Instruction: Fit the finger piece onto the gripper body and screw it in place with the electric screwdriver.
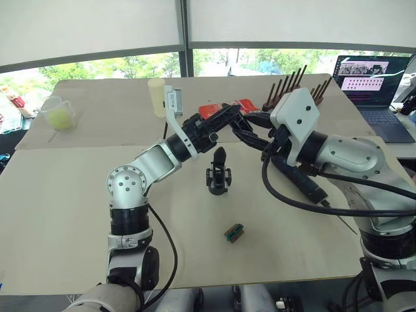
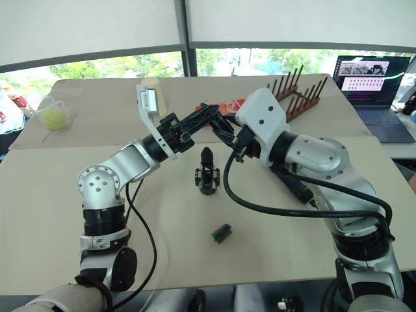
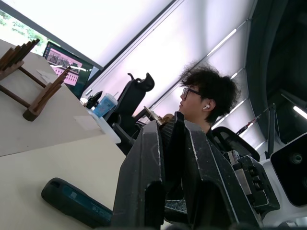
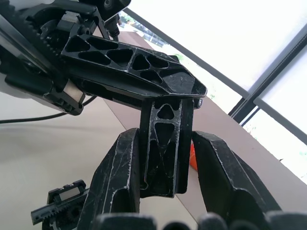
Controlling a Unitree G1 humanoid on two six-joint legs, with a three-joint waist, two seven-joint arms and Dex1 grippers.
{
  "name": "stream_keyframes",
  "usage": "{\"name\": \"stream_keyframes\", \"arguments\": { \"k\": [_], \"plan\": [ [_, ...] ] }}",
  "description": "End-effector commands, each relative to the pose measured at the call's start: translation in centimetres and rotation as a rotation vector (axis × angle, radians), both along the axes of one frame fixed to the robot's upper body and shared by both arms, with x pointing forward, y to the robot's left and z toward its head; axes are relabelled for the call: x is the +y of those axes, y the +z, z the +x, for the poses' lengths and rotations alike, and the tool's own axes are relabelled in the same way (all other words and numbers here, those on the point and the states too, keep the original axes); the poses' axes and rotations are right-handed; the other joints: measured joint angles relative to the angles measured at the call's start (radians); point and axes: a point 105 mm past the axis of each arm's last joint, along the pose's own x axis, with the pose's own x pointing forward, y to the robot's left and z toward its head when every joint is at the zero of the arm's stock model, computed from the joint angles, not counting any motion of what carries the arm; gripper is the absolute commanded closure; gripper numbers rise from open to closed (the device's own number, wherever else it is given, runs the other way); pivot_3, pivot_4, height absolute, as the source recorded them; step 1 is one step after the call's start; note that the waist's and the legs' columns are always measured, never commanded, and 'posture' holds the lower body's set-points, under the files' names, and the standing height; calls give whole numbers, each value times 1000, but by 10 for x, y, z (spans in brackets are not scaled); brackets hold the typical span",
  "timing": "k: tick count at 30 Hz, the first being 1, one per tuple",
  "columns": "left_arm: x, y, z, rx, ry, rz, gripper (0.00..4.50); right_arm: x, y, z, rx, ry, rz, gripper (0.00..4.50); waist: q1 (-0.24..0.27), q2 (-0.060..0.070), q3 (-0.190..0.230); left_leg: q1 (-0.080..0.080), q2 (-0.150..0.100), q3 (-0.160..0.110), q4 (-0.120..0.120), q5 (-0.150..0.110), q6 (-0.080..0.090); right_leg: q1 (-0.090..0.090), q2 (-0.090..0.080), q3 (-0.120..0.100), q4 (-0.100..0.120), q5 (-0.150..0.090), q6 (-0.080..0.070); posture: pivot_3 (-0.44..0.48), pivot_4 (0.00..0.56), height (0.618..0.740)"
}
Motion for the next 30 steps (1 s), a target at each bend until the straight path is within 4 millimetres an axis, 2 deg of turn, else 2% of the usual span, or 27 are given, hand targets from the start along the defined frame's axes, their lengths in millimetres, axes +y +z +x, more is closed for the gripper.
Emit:
{"name": "stream_keyframes", "arguments": {
  "k": [1,2,4,8,9,12,15,17,20,22,30],
  "plan": [
    [-3,9,-5,-75,-41,35,4466,7,5,-20,-82,97,-63,2733,0,0,0,0,0,0,0,0,0,0,0,0,0,0,0,0,150,740],
    [-3,9,-6,-90,-52,49,4466,7,5,-22,-75,111,-65,2225,-1,0,0,0,0,0,0,0,0,0,0,0,0,0,0,0,150,740],
    [-4,8,-12,-171,-113,133,4466,4,3,-30,0,179,-62,1508,-2,0,0,0,0,0,0,0,0,0,0,0,0,0,0,0,150,740],
    [-1,3,-27,-363,-285,321,4466,-8,7,-43,299,350,33,56,-6,0,0,0,0,0,-1,0,0,0,1,0,0,0,0,0,150,740],
    [1,2,-30,-398,-336,360,4466,-10,9,-49,418,417,75,0,-6,0,0,0,0,0,-1,0,0,0,0,0,-1,0,0,0,150,740],
    [6,3,-38,-477,-477,450,4466,-14,11,-51,658,501,155,0,-5,0,0,0,0,0,-1,0,1,1,-2,0,-2,0,-1,0,150,740],
    [7,6,-39,-511,-533,475,4466,-10,4,-46,740,502,159,0,-3,0,0,0,1,0,-3,0,1,1,-3,1,-3,0,-2,0,150,740],
    [6,8,-39,-521,-552,480,4466,-5,-2,-44,758,516,163,0,-3,0,0,-1,2,-1,-3,0,1,0,-3,1,-3,0,-2,0,150,740],
    [5,10,-38,-526,-555,481,4466,1,-9,-39,753,513,161,798,-3,0,0,-2,1,-1,-3,0,1,-2,-3,1,-2,0,-1,0,150,740],
    [4,10,-38,-523,-555,478,4466,5,-9,-38,743,518,171,1492,-3,0,0,-3,1,-1,-3,0,1,-2,-3,0,-1,0,-1,0,150,740],
    [3,7,-40,-519,-558,481,4466,10,-9,-37,713,532,186,1510,-3,0,0,-3,1,-1,-1,0,1,-3,-3,0,-1,0,-1,0,150,740]
  ]
}}
